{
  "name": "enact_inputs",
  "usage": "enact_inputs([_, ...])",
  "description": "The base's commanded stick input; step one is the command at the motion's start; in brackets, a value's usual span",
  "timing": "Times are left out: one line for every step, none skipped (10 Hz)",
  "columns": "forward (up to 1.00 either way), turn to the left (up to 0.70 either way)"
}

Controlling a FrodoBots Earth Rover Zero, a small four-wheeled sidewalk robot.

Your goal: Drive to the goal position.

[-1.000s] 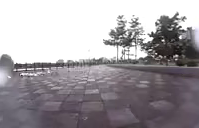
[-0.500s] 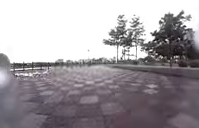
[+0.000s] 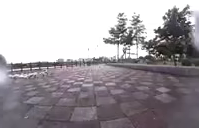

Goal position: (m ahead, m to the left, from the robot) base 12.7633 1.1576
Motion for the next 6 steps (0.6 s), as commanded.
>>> enact_inputs([1.00, 0.00])
enact_inputs([1.00, 0.00])
enact_inputs([1.00, 0.00])
enact_inputs([1.00, 0.00])
enact_inputs([1.00, 0.00])
enact_inputs([1.00, 0.00])
